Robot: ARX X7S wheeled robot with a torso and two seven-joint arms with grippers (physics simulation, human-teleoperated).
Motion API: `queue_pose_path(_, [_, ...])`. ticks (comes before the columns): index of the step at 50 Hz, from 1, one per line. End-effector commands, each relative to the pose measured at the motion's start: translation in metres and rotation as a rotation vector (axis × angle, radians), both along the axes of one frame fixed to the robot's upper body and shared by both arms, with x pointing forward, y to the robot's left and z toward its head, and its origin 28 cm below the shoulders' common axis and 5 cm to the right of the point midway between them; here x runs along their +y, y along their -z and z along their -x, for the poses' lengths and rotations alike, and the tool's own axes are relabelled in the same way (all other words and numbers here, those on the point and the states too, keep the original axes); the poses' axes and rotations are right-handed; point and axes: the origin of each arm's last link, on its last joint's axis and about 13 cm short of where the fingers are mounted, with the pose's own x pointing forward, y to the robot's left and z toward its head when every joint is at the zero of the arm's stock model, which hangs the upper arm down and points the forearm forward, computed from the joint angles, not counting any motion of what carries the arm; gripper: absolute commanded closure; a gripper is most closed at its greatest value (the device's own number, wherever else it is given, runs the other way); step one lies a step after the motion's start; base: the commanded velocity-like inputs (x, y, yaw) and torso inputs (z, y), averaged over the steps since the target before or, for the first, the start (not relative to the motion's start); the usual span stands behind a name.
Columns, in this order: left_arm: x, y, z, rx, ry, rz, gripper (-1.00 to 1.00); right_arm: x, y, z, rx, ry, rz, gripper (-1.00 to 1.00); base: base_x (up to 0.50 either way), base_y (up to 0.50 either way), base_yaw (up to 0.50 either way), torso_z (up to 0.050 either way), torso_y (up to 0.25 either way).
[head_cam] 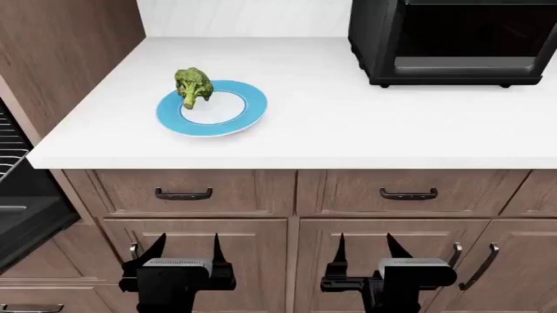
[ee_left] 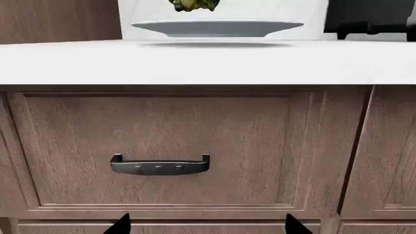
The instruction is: Place the broccoli on the rack of the oven.
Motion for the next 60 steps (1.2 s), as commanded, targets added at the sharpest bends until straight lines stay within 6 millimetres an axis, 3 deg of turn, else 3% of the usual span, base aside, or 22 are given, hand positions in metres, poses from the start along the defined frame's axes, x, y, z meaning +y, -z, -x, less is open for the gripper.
queue_pose_path(1, [0.000, -0.002, 0.001, -0.059, 0.005, -0.020, -1.00, 0.000, 0.001, 0.000, 0.012, 0.006, 0.005, -1.00, 0.00, 0.00, 0.00, 0.000, 0.000])
queue_pose_path(10, [0.000, 0.002, 0.000, -0.056, 0.024, -0.059, -1.00, 0.000, 0.003, -0.002, 0.022, 0.006, -0.003, -1.00, 0.00, 0.00, 0.00, 0.000, 0.000])
queue_pose_path(20, [-0.001, 0.001, 0.003, -0.118, 0.029, -0.152, -1.00, 0.001, 0.003, -0.004, 0.023, -0.006, 0.006, -1.00, 0.00, 0.00, 0.00, 0.048, 0.000])
queue_pose_path(29, [-0.002, 0.001, 0.003, -0.079, 0.075, -0.079, -1.00, 0.002, -0.001, -0.004, -0.004, -0.001, 0.065, -1.00, 0.00, 0.00, 0.00, 0.050, 0.000])
queue_pose_path(34, [-0.004, -0.005, 0.005, -0.082, 0.069, -0.080, -1.00, 0.005, -0.012, -0.003, -0.042, -0.030, 0.054, -1.00, 0.00, 0.00, 0.00, 0.050, 0.000])
queue_pose_path(35, [-0.005, -0.012, 0.007, -0.106, 0.074, -0.072, -1.00, 0.004, -0.022, -0.005, -0.054, 0.024, 0.121, -1.00, 0.00, 0.00, 0.00, 0.050, 0.000])
queue_pose_path(37, [-0.007, -0.008, 0.009, -0.071, 0.089, -0.076, -1.00, 0.009, -0.031, -0.006, -0.078, -0.038, 0.129, -1.00, 0.00, 0.00, 0.00, 0.050, 0.000])
queue_pose_path(39, [-0.006, -0.021, 0.009, -0.129, 0.063, -0.087, -1.00, 0.011, -0.043, -0.002, -0.109, -0.046, 0.125, -1.00, 0.00, 0.00, 0.00, 0.050, 0.000])
queue_pose_path(43, [-0.005, -0.048, 0.010, -0.027, 0.116, -0.052, -1.00, 0.009, -0.067, 0.004, -0.125, -0.086, 0.118, -1.00, 0.00, 0.00, 0.00, 0.045, 0.000])
queue_pose_path(48, [0.003, -0.088, 0.012, -0.043, 0.152, -0.092, -1.00, 0.001, -0.101, 0.009, -0.135, -0.177, 0.067, -1.00, 0.00, 0.00, 0.00, 0.001, 0.000])
queue_pose_path(56, [0.018, -0.135, 0.010, -0.015, 0.185, -0.068, -1.00, -0.003, -0.153, 0.019, -0.083, -0.289, 0.108, -1.00, 0.00, 0.00, 0.00, 0.000, 0.000])
queue_pose_path(60, [0.027, -0.164, 0.011, -0.005, 0.172, -0.048, -1.00, -0.008, -0.178, 0.024, -0.021, -0.289, 0.242, -1.00, 0.00, 0.00, 0.00, 0.000, 0.000])
